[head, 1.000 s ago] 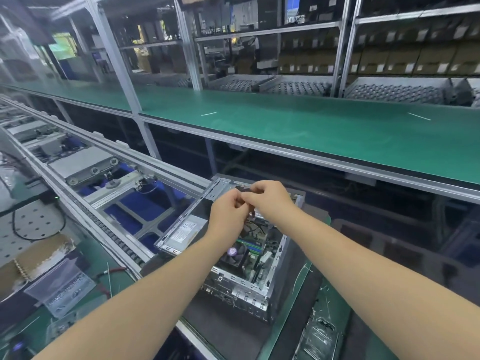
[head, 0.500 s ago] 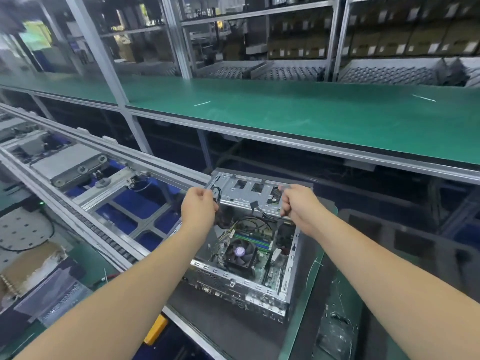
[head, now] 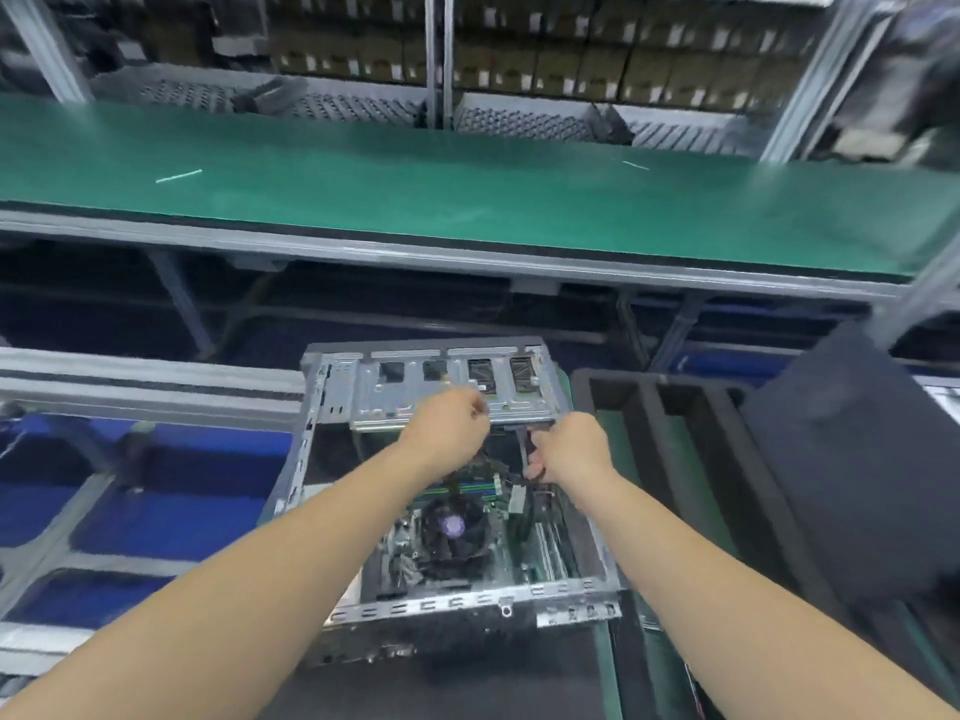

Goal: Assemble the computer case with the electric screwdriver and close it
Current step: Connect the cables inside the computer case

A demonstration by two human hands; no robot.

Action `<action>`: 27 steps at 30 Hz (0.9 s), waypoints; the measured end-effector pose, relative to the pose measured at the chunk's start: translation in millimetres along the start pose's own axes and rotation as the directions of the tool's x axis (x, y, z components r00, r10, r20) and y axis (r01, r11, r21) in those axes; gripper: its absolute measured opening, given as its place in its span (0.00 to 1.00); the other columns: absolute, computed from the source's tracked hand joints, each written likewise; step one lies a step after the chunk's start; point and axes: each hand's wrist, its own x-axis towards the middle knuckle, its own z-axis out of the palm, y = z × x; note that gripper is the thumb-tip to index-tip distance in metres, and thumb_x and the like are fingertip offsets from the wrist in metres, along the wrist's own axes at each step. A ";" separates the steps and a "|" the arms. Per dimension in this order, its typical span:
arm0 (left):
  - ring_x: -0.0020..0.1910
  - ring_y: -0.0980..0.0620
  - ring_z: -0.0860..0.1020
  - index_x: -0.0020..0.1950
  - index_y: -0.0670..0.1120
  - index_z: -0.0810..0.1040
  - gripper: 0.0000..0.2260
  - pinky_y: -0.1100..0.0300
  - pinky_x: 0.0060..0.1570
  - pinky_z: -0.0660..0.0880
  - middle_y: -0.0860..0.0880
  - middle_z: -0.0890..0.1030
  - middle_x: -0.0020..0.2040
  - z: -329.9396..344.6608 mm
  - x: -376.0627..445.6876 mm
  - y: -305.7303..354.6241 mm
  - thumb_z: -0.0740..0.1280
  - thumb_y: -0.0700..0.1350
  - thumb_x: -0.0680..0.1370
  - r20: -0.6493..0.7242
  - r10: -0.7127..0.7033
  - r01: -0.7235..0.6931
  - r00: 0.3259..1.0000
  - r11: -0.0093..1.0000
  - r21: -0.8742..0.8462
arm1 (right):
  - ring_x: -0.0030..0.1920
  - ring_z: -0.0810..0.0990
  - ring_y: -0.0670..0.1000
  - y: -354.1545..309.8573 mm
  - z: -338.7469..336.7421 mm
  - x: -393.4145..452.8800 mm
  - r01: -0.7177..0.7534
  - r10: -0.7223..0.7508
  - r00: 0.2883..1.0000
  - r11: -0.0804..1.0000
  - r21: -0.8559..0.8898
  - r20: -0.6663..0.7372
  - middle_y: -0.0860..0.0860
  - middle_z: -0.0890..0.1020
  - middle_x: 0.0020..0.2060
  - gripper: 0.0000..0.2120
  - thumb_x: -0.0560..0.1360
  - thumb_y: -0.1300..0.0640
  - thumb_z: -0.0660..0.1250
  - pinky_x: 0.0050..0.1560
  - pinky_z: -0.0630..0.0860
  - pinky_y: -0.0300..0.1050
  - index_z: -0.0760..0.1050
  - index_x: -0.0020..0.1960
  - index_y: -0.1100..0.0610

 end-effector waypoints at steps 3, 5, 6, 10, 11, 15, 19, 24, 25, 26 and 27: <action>0.43 0.46 0.79 0.45 0.47 0.80 0.09 0.57 0.38 0.73 0.50 0.82 0.42 7.9 2.2 2.5 0.61 0.46 0.76 0.166 0.027 -0.038 0.986 0.997 0.062 | 0.48 0.86 0.64 2.2 15.8 -13.0 -0.025 0.003 0.992 0.984 -0.178 -0.123 0.64 0.86 0.47 0.08 0.82 0.63 0.65 0.47 0.84 0.57 0.81 0.51 0.67; 0.41 0.47 0.78 0.43 0.46 0.80 0.09 0.59 0.37 0.71 0.49 0.83 0.43 15.2 1.6 0.7 0.61 0.46 0.76 0.302 0.048 -0.077 0.952 0.993 0.088 | 0.54 0.85 0.63 2.8 21.8 -19.5 -0.045 -0.011 0.981 0.959 -0.281 -0.195 0.62 0.85 0.52 0.10 0.83 0.61 0.63 0.49 0.80 0.51 0.81 0.54 0.66; 0.41 0.48 0.77 0.45 0.46 0.80 0.09 0.58 0.37 0.71 0.49 0.83 0.45 18.9 1.0 -1.1 0.61 0.47 0.76 0.335 0.061 -0.091 0.940 0.993 0.074 | 0.56 0.84 0.63 2.5 23.9 -22.3 -0.043 -0.024 0.975 0.955 -0.293 -0.221 0.61 0.84 0.53 0.10 0.84 0.61 0.63 0.49 0.78 0.50 0.80 0.55 0.65; 0.39 0.56 0.78 0.51 0.51 0.84 0.10 0.62 0.35 0.70 0.55 0.83 0.45 29.2 -4.1 -5.4 0.63 0.45 0.78 0.254 0.075 -0.045 0.964 0.991 -0.125 | 0.57 0.83 0.62 3.6 39.5 -25.9 -0.093 -0.055 0.949 0.891 -0.445 -0.310 0.60 0.83 0.54 0.10 0.85 0.64 0.59 0.43 0.71 0.47 0.78 0.59 0.64; 0.35 0.57 0.76 0.51 0.51 0.84 0.10 0.63 0.33 0.69 0.56 0.82 0.43 31.3 -5.6 -6.6 0.63 0.45 0.77 0.238 0.057 -0.017 0.969 0.986 -0.167 | 0.56 0.83 0.62 2.3 43.1 -26.5 -0.130 -0.047 0.935 0.877 -0.463 -0.350 0.61 0.84 0.54 0.10 0.85 0.63 0.59 0.41 0.71 0.47 0.78 0.59 0.65; 0.45 0.51 0.81 0.64 0.50 0.83 0.16 0.63 0.42 0.73 0.52 0.84 0.54 35.3 -7.7 -10.6 0.63 0.45 0.78 0.254 0.038 0.025 0.967 0.970 -0.242 | 0.51 0.85 0.60 4.3 55.0 -23.9 -0.132 -0.083 0.919 0.857 -0.498 -0.386 0.60 0.85 0.50 0.08 0.85 0.62 0.60 0.39 0.74 0.47 0.78 0.56 0.63; 0.61 0.42 0.81 0.70 0.50 0.79 0.20 0.54 0.56 0.77 0.49 0.83 0.64 38.2 -5.1 -12.4 0.62 0.44 0.78 0.275 0.016 0.068 0.961 0.954 -0.292 | 0.50 0.85 0.61 5.6 61.1 -19.0 -0.131 -0.074 0.904 0.889 -0.440 -0.420 0.60 0.85 0.49 0.09 0.85 0.60 0.61 0.39 0.74 0.48 0.78 0.54 0.63; 0.66 0.52 0.77 0.72 0.51 0.77 0.22 0.62 0.61 0.70 0.54 0.78 0.70 44.9 -0.4 -17.5 0.62 0.44 0.78 0.291 0.066 0.020 0.954 0.958 -0.285 | 0.50 0.84 0.60 8.4 65.7 -16.8 -0.139 -0.029 0.889 0.934 -0.331 -0.456 0.59 0.84 0.51 0.15 0.88 0.55 0.56 0.40 0.72 0.48 0.77 0.57 0.63; 0.64 0.54 0.77 0.72 0.52 0.77 0.22 0.62 0.60 0.70 0.54 0.79 0.69 45.0 0.0 -17.6 0.62 0.44 0.78 0.278 0.079 0.003 0.957 0.959 -0.283 | 0.50 0.83 0.60 8.6 66.0 -17.2 -0.135 -0.029 0.887 0.937 -0.321 -0.460 0.59 0.84 0.51 0.15 0.88 0.54 0.55 0.41 0.72 0.48 0.76 0.58 0.63; 0.59 0.56 0.78 0.71 0.53 0.78 0.22 0.63 0.57 0.71 0.55 0.81 0.64 44.7 -0.1 -17.9 0.62 0.44 0.77 0.256 0.092 -0.017 0.962 0.960 -0.281 | 0.50 0.83 0.60 8.5 66.0 -17.4 -0.131 -0.031 0.886 0.941 -0.313 -0.463 0.59 0.84 0.51 0.16 0.89 0.54 0.55 0.41 0.73 0.49 0.76 0.59 0.63; 0.51 0.59 0.79 0.70 0.54 0.78 0.21 0.62 0.52 0.72 0.57 0.83 0.57 44.2 -0.8 -18.4 0.62 0.45 0.77 0.228 0.100 -0.033 0.968 0.959 -0.280 | 0.50 0.83 0.61 8.5 65.8 -17.6 -0.126 -0.035 0.883 0.942 -0.310 -0.467 0.59 0.84 0.51 0.16 0.89 0.54 0.55 0.41 0.73 0.49 0.76 0.59 0.63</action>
